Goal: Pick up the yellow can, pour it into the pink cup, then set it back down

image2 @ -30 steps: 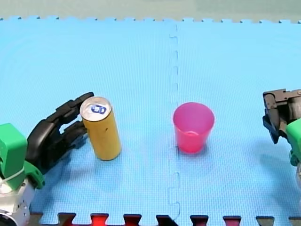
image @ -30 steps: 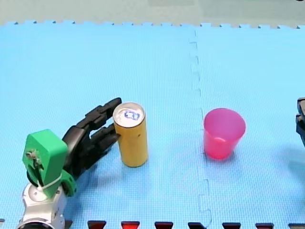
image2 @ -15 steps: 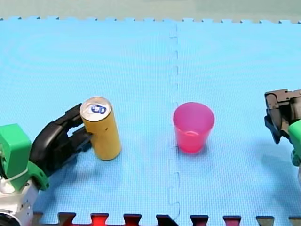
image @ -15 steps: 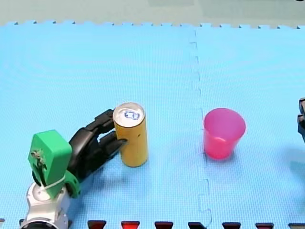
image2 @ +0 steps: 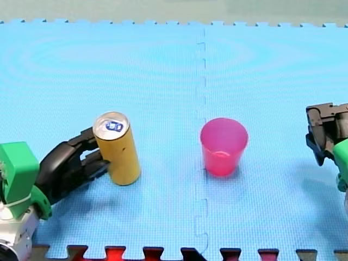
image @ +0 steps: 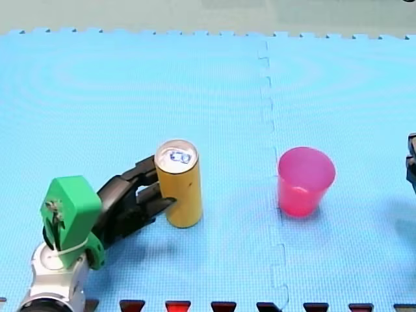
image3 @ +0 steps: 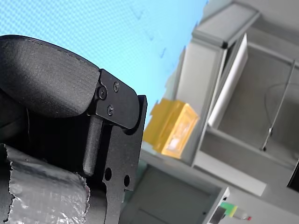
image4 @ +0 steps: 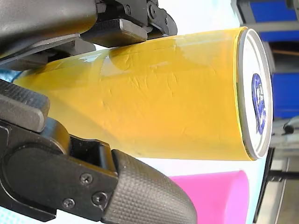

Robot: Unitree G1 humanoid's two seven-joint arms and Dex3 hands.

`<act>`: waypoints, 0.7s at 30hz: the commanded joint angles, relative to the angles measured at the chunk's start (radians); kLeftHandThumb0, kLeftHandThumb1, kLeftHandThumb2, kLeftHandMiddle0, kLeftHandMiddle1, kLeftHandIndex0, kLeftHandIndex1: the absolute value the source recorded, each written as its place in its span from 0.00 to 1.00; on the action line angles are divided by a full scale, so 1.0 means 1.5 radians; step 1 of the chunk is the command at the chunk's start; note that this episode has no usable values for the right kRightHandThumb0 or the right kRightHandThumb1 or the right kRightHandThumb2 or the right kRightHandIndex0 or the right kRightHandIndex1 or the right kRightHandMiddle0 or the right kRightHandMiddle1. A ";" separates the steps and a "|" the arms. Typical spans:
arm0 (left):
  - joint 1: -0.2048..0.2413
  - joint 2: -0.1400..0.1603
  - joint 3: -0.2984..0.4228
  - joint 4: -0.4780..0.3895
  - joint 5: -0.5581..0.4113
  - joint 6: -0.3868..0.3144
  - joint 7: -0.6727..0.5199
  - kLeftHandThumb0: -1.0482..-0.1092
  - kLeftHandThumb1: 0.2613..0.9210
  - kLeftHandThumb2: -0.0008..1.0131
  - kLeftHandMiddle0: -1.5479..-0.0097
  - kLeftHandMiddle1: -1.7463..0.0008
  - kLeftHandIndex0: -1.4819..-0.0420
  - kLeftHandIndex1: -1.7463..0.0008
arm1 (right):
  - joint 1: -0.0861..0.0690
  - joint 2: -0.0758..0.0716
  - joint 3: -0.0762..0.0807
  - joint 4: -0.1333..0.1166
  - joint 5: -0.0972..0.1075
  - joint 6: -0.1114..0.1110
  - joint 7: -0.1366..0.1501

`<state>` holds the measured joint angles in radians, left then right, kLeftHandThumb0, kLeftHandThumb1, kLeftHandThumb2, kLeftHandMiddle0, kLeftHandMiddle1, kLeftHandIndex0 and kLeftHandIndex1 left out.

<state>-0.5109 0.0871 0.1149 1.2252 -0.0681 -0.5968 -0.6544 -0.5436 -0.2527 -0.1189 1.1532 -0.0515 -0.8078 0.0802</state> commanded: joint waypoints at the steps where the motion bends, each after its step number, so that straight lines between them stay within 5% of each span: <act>1: -0.005 0.003 -0.005 -0.001 0.004 0.007 -0.005 0.00 0.88 0.00 0.80 1.00 0.82 1.00 | 0.001 -0.001 -0.002 -0.001 0.004 -0.001 0.001; 6: -0.007 0.002 -0.009 -0.004 0.008 0.019 -0.005 0.00 0.86 0.00 0.81 1.00 0.83 1.00 | 0.004 0.001 -0.002 -0.003 0.005 -0.001 0.001; 12: 0.009 -0.050 0.017 -0.012 -0.002 -0.008 0.147 0.01 0.79 0.00 0.69 0.96 0.74 0.98 | 0.008 0.001 0.000 -0.008 0.003 0.001 -0.002; 21: 0.008 -0.078 0.014 -0.016 0.006 -0.013 0.217 0.19 0.71 0.00 0.64 0.98 0.67 0.99 | 0.013 0.001 0.009 -0.022 -0.012 0.017 -0.020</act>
<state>-0.4973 -0.0198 0.1386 1.2033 -0.0620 -0.6124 -0.3435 -0.5274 -0.2474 -0.1085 1.1281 -0.0666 -0.7891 0.0568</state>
